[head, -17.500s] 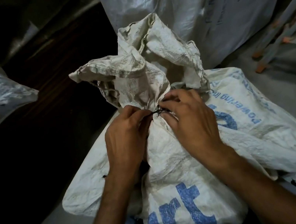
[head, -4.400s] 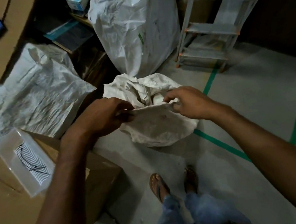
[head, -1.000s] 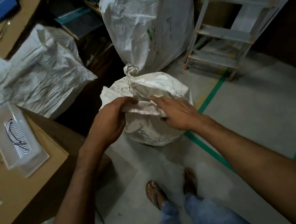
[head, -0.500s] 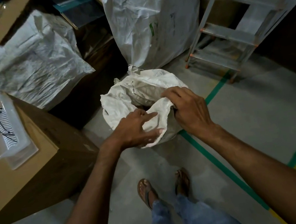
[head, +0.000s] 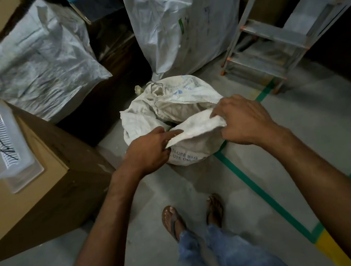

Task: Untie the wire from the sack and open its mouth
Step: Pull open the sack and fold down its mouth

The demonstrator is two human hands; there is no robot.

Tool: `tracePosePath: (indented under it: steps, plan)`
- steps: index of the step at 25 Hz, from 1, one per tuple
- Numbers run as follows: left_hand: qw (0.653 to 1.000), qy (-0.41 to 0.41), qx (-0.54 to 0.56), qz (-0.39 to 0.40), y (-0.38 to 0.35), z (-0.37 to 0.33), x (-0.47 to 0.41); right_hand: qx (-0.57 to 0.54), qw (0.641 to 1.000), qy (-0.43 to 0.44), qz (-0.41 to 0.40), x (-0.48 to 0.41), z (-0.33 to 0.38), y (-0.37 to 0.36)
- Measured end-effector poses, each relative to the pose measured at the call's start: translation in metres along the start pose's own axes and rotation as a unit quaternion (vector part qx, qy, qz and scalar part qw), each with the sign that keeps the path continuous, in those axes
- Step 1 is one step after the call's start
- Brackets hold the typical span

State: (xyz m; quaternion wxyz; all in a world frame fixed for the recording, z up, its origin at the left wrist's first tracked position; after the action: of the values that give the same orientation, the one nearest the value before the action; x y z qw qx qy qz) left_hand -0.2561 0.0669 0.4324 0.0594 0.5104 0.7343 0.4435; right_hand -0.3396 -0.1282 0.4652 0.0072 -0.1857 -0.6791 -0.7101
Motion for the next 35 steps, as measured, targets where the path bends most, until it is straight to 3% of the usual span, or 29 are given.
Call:
tracePosePath:
  steps: [2, 3, 8, 12, 14, 17, 20, 22, 23, 25, 27, 29, 31, 32, 35]
  plan:
    - [0.999, -0.025, -0.009, 0.035, 0.006, -0.004, 0.002, 0.03, 0.99, 0.007, 0.138, 0.006, 0.005, -0.008]
    - [0.998, -0.032, -0.011, 0.054, 0.004, -0.008, 0.004, 0.029, 0.986, -0.006, 0.164, 0.007, 0.007, -0.008]
    - [0.99, -0.027, -0.004, 0.139, -0.02, -0.016, 0.001, 0.069, 0.984, -0.159, 0.047, -0.032, 0.015, 0.005]
    - [0.985, 0.021, 0.055, 0.165, -0.023, -0.009, -0.009, 0.125, 0.976, -0.167, 0.058, -0.058, 0.015, -0.019]
    - [0.981, 0.04, 0.077, 0.174, -0.022, -0.008, -0.015, 0.132, 0.966, -0.22, -0.007, -0.064, -0.005, -0.02]
    - [0.975, 0.031, 0.073, 0.206, -0.025, -0.013, -0.025, 0.107, 0.962, -0.236, -0.09, -0.068, -0.028, -0.012]
    - [0.942, 0.079, 0.142, 0.294, -0.039, -0.017, -0.033, 0.007, 0.978, -0.205, -0.019, -0.084, -0.045, -0.024]
    - [0.933, 0.1, 0.23, 0.256, -0.026, -0.02, -0.052, -0.041, 0.982, -0.184, -0.008, -0.089, -0.053, -0.028]
    - [0.956, 0.064, 0.223, 0.181, -0.01, -0.018, -0.072, -0.065, 0.98, -0.183, -0.035, -0.088, -0.056, -0.026]
    - [0.992, -0.023, 0.125, -0.001, 0.027, -0.003, -0.117, -0.095, 0.97, -0.201, -0.097, -0.078, -0.06, -0.016]
    - [0.995, -0.074, -0.01, -0.072, 0.038, 0.014, -0.164, -0.122, 0.955, -0.225, -0.153, -0.068, -0.061, -0.009]
    - [0.989, -0.112, -0.085, -0.048, 0.024, 0.027, -0.208, -0.177, 0.936, -0.251, -0.171, -0.063, -0.067, -0.008]
    - [0.985, -0.163, -0.05, -0.02, 0.017, 0.029, -0.243, -0.224, 0.911, -0.307, -0.16, -0.061, -0.085, -0.014]
    - [0.982, -0.19, -0.02, -0.008, 0.017, 0.025, -0.253, -0.201, 0.903, -0.343, -0.162, -0.059, -0.094, -0.014]
    - [0.975, -0.208, 0.044, 0.066, 0.018, 0.005, -0.272, 0.001, 0.886, -0.414, -0.206, -0.063, -0.087, 0.005]
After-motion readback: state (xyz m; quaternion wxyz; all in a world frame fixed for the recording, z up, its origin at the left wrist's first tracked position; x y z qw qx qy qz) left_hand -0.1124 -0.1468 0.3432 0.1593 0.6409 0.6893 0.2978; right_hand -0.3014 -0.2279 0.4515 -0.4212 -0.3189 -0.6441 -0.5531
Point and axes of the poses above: each hand's wrist, its own x-axis away from the middle knuckle, its own y-axis out of the back of the hand, z = x × y, the point moved 7 cm from there along -x, towards the middle knuckle, and after that the axes turned 13 degrees about x, right-handed, at the moved point
